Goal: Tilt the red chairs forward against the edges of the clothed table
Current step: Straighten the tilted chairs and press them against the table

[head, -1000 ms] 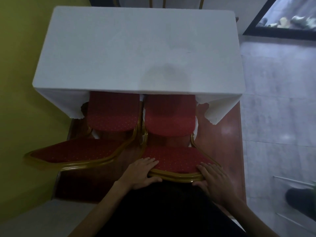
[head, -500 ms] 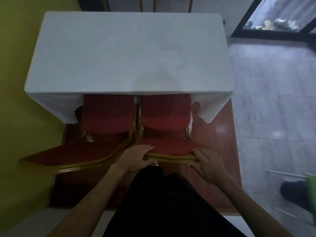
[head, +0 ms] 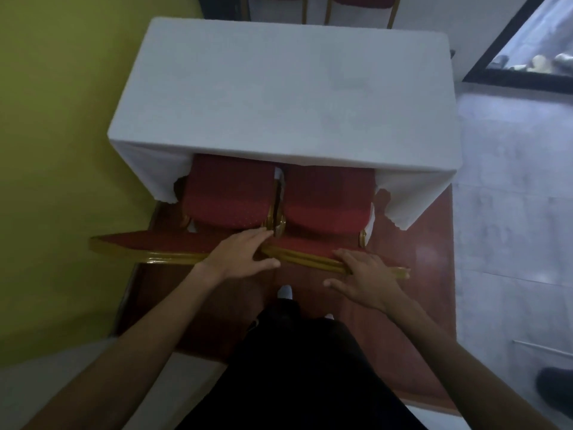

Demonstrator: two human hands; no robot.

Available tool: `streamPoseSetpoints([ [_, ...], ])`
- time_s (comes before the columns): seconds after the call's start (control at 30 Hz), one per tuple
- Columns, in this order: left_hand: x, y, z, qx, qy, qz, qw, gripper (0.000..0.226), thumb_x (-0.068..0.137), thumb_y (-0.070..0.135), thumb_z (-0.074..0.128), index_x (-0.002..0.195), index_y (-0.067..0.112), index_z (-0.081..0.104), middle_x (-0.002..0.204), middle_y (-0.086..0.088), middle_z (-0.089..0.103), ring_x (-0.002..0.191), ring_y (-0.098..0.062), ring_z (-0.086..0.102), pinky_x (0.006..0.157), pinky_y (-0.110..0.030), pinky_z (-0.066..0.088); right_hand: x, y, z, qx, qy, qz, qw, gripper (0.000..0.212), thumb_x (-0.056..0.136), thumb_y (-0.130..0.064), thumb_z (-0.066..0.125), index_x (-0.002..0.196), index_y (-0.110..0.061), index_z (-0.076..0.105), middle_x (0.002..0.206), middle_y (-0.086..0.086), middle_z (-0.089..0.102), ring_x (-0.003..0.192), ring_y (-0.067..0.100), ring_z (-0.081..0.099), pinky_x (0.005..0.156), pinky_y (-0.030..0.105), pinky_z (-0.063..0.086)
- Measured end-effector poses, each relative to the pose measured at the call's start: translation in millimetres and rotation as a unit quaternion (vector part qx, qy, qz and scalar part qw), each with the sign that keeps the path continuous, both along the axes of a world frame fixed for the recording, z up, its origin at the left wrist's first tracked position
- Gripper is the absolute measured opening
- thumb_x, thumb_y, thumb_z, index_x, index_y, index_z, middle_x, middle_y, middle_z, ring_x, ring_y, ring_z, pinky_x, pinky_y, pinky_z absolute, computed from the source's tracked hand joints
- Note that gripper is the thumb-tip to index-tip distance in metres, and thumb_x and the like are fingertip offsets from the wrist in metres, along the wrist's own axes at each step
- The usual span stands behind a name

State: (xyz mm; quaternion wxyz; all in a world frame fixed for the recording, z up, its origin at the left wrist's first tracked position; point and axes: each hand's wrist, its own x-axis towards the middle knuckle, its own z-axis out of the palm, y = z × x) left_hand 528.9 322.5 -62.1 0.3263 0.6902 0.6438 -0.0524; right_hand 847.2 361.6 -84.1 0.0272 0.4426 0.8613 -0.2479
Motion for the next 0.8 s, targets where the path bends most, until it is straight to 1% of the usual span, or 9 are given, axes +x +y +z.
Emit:
streamPoseSetpoints([
  [0.13,-43.3,-16.9,4.7,0.01,0.042,0.0,0.999,0.09,0.083,0.079,0.041,0.155,0.027,0.024,0.161,0.0,0.025,0.146,-0.018,0.025,0.114,-0.04,0.027,-40.3,-3.8,8.9,0.051,0.077,0.009,0.996,0.079,0.084,-0.078,0.046,0.131,-0.015,0.059,0.125,0.003,0.067,0.102,0.022,0.068,0.079,0.037,0.054],
  [0.2,-63.3,-22.1,5.3,0.015,0.057,-0.003,0.998,0.091,0.083,0.079,0.04,0.155,0.025,0.024,0.16,-0.002,0.027,0.145,-0.019,0.026,0.114,-0.04,0.028,-62.0,-7.3,12.4,0.061,0.085,0.01,0.994,0.077,0.084,-0.076,0.05,0.131,-0.015,0.06,0.125,0.003,0.067,0.101,0.023,0.068,0.077,0.037,0.055],
  [0.27,-82.8,-26.8,0.8,0.027,0.072,-0.012,0.997,0.092,0.083,0.079,0.04,0.155,0.023,0.025,0.159,-0.004,0.03,0.144,-0.021,0.029,0.114,-0.039,0.028,-82.9,-9.1,10.3,0.045,0.057,0.009,0.997,0.077,0.083,-0.077,0.049,0.133,-0.018,0.057,0.128,0.001,0.065,0.105,0.023,0.067,0.079,0.039,0.054],
  [0.37,-113.8,-30.7,-5.6,0.033,0.086,-0.029,0.995,0.095,0.082,0.081,0.039,0.155,0.023,0.023,0.158,-0.006,0.033,0.142,-0.022,0.033,0.114,-0.04,0.029,-112.9,-8.4,4.9,0.014,-0.041,0.016,0.999,0.079,0.082,-0.081,0.044,0.137,-0.024,0.051,0.134,-0.001,0.061,0.113,0.023,0.062,0.086,0.041,0.049],
  [0.47,-146.4,-32.9,-9.9,0.018,0.096,-0.05,0.994,0.095,0.081,0.082,0.04,0.155,0.025,0.021,0.158,-0.004,0.033,0.142,-0.022,0.033,0.114,-0.04,0.03,-140.8,-9.1,-1.3,0.001,-0.114,0.017,0.993,0.076,0.083,-0.08,0.044,0.135,-0.025,0.049,0.129,0.002,0.062,0.111,0.026,0.062,0.085,0.041,0.048],
  [0.6,-173.8,-34.4,-24.2,-0.013,0.098,-0.074,0.992,0.095,0.079,0.086,0.034,0.154,0.029,0.023,0.157,0.0,0.035,0.14,-0.022,0.036,0.11,-0.042,0.036,-157.6,-12.0,-9.9,0.04,-0.151,-0.019,0.988,0.068,0.086,-0.08,0.037,0.115,-0.021,0.056,0.109,0.003,0.068,0.096,0.027,0.066,0.073,0.038,0.046],
  [0.7,-175.5,-36.9,-29.2,-0.037,0.1,-0.083,0.991,0.094,0.08,0.086,0.032,0.155,0.031,0.021,0.157,0.002,0.034,0.139,-0.022,0.038,0.106,-0.043,0.039,-161.8,-15.9,-15.0,0.066,-0.149,-0.048,0.985,0.06,0.09,-0.074,0.039,0.101,-0.018,0.057,0.095,0.004,0.069,0.086,0.027,0.067,0.065,0.035,0.039],
  [0.77,-175.1,-36.8,-28.0,-0.032,0.107,-0.081,0.99,0.093,0.08,0.086,0.033,0.153,0.03,0.027,0.155,0.002,0.038,0.136,-0.021,0.042,0.105,-0.041,0.041,-164.1,-15.6,-14.3,0.074,-0.154,-0.059,0.983,0.055,0.092,-0.071,0.04,0.093,-0.018,0.055,0.089,0.004,0.068,0.081,0.027,0.067,0.063,0.034,0.038],
  [0.8,-175.7,-37.2,-28.7,-0.025,0.119,-0.08,0.989,0.093,0.079,0.088,0.032,0.15,0.029,0.035,0.151,0.002,0.044,0.132,-0.021,0.047,0.103,-0.04,0.043,-164.6,-15.5,-13.7,0.075,-0.161,-0.061,0.982,0.054,0.093,-0.07,0.039,0.091,-0.018,0.054,0.086,0.004,0.068,0.079,0.027,0.067,0.061,0.034,0.038],
])
